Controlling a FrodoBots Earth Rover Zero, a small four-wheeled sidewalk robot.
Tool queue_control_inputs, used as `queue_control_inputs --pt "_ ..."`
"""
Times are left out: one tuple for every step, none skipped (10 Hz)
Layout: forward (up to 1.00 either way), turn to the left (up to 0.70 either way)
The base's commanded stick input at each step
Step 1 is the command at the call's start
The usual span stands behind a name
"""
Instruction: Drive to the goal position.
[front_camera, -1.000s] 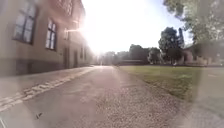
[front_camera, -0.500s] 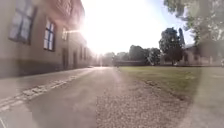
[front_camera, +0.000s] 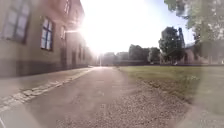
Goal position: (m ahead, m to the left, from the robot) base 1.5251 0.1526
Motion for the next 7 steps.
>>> queue_control_inputs --pt "0.60 0.00" --pt "0.60 0.00" --pt "0.60 0.00" --pt "0.60 0.00" --pt "0.60 0.00" --pt "0.60 0.00" --pt "0.60 0.00"
